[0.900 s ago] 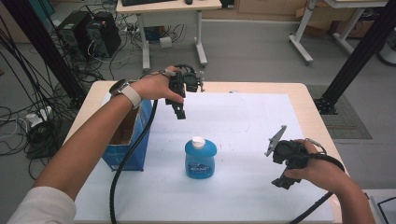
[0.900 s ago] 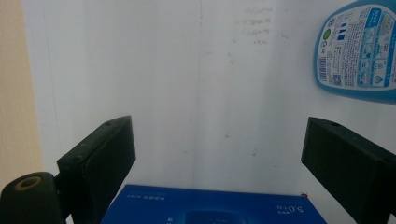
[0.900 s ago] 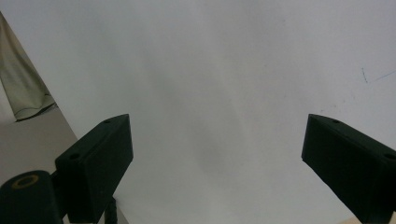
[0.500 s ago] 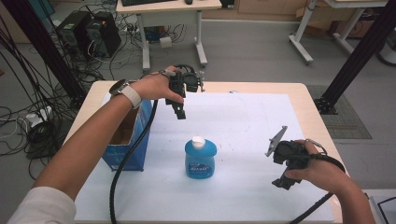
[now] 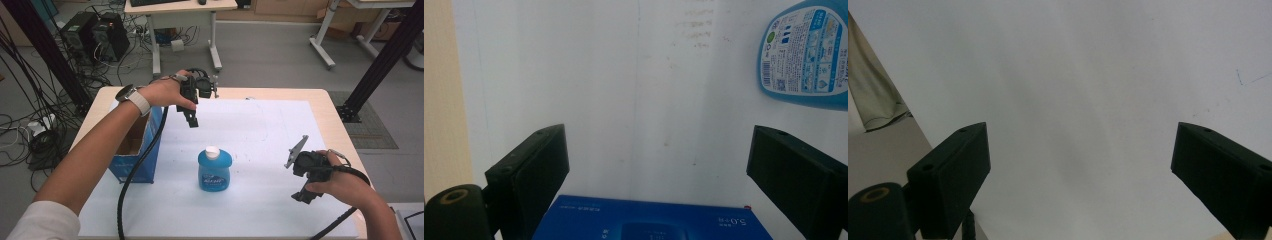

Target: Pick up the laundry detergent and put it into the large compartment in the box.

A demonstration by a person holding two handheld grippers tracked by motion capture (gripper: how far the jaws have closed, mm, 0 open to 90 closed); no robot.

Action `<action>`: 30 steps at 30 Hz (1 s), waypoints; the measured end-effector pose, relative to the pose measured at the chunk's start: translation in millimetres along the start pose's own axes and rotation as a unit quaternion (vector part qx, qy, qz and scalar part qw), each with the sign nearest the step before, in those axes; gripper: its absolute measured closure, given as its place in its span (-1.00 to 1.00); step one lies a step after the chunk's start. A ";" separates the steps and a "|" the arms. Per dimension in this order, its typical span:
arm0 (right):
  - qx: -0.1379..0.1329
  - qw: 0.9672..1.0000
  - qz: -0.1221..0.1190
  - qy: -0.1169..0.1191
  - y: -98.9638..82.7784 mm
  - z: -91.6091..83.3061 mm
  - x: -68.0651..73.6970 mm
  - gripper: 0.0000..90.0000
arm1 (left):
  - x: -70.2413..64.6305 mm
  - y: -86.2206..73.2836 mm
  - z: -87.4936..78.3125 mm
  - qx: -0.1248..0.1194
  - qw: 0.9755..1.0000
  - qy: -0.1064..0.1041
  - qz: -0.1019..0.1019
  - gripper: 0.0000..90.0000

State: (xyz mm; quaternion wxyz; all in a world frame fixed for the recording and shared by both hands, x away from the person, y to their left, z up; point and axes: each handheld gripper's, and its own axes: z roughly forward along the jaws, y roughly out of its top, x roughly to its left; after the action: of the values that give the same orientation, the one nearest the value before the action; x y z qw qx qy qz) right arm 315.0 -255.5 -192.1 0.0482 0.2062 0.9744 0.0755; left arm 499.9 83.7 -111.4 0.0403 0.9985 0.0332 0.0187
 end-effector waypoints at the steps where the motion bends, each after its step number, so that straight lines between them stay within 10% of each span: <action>1: 0.001 1.000 0.000 0.002 0.3 0.0 -0.4 -0.81 | -0.8 0.3 -0.7 0.000 1.000 0.001 0.000 -0.77; 30: -0.002 1.000 0.004 0.003 -4.0 2.2 3.7 -0.82 | -14.6 -2.1 -24.4 0.005 1.000 0.004 -0.012 -0.78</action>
State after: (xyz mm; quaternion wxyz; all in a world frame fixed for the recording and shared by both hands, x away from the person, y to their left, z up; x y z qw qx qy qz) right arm 310.3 -257.4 -195.1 0.0455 0.2101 0.9735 0.0782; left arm 484.2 86.7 -87.8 0.0359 0.9981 0.0454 0.0218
